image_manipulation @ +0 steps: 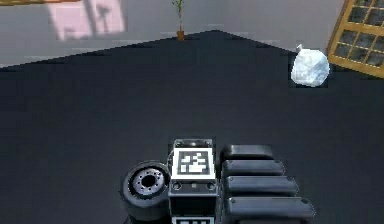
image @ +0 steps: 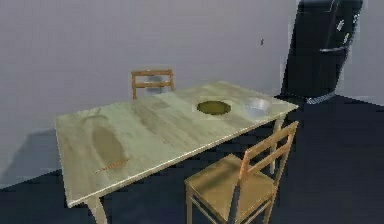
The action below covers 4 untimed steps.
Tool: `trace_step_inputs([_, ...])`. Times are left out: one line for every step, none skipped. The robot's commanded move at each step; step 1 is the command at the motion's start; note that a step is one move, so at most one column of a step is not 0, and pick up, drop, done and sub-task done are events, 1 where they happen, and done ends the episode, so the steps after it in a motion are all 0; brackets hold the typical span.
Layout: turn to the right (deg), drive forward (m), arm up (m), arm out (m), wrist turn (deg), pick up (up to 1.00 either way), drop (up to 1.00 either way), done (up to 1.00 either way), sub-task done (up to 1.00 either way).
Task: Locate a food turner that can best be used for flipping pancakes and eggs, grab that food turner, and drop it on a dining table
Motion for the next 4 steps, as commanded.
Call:
trace_step_inputs([21.0,0.00,0.00,0.00,0.0,0.00,0.00,0.00,0.00])
trace_step_inputs([0.0,0.20,0.00,0.00,0.0,0.00,0.00,0.00,0.00])
trace_step_inputs([45.0,0.00,0.00,0.00,0.0,0.00,0.00,0.00,0.00])
trace_step_inputs([45.0,0.00,0.00,0.00,0.0,0.00,0.00,0.00,0.00])
